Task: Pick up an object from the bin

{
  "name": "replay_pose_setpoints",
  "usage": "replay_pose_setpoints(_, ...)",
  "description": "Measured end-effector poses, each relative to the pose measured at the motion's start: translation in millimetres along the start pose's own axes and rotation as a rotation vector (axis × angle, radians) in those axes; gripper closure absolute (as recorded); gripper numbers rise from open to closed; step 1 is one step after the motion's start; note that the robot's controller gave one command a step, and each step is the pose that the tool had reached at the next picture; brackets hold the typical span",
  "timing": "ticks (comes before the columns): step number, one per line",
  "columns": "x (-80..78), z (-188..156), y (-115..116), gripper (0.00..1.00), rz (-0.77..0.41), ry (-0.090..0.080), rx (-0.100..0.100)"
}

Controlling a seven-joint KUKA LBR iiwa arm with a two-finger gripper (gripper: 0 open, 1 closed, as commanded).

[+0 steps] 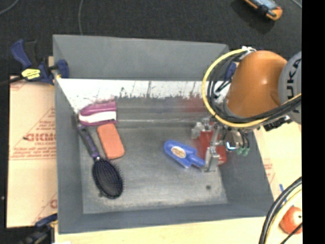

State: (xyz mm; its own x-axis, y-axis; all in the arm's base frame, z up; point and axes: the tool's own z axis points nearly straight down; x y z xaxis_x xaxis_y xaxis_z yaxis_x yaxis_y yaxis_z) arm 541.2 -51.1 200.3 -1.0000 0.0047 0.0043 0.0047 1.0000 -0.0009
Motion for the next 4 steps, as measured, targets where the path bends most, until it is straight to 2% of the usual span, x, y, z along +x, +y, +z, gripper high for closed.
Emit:
replay_pose_setpoints(1,-1.5,-4,0,0.0,-0.002,-0.008,0.001)
replay_pose_setpoints(2,-27.4,132,3,0.0,0.085,-0.006,-0.001)
replay_pose_setpoints(3,-36.0,60,-6,0.0,0.171,-0.022,0.001)
replay_pose_setpoints(4,-27.5,100,-3,0.0,0.25,-0.003,-0.002)
